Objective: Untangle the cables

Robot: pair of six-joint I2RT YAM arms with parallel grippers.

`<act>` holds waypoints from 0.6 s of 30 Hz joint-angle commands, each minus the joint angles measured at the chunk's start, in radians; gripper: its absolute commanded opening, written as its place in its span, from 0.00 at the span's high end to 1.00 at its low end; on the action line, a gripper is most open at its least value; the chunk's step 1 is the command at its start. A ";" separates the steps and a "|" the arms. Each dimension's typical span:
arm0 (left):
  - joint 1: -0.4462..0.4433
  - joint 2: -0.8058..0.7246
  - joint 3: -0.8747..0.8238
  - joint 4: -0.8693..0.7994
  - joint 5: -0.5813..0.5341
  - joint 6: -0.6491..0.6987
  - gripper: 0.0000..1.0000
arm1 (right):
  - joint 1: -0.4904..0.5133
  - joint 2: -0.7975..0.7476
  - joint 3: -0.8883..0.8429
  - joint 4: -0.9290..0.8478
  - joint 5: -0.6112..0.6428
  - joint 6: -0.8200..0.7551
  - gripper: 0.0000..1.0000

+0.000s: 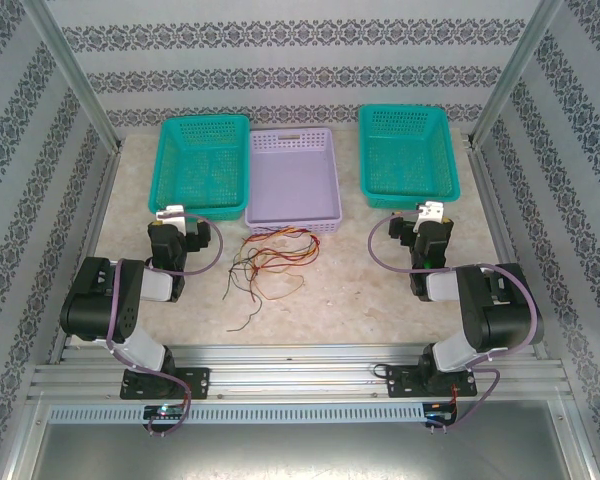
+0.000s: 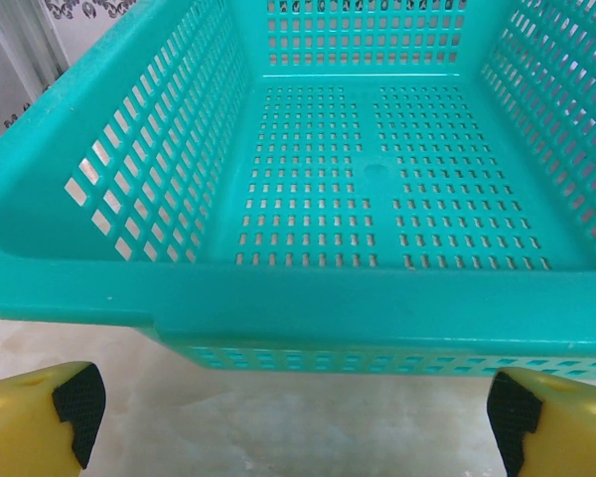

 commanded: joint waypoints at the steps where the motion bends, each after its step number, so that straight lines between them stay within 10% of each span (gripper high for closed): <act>1: 0.004 -0.020 -0.008 -0.011 0.001 0.013 0.00 | -0.008 -0.022 -0.008 0.007 -0.017 -0.014 0.02; 18: 0.004 -0.020 -0.005 -0.018 0.018 0.014 0.00 | 0.001 -0.420 -0.070 -0.235 0.009 0.002 0.02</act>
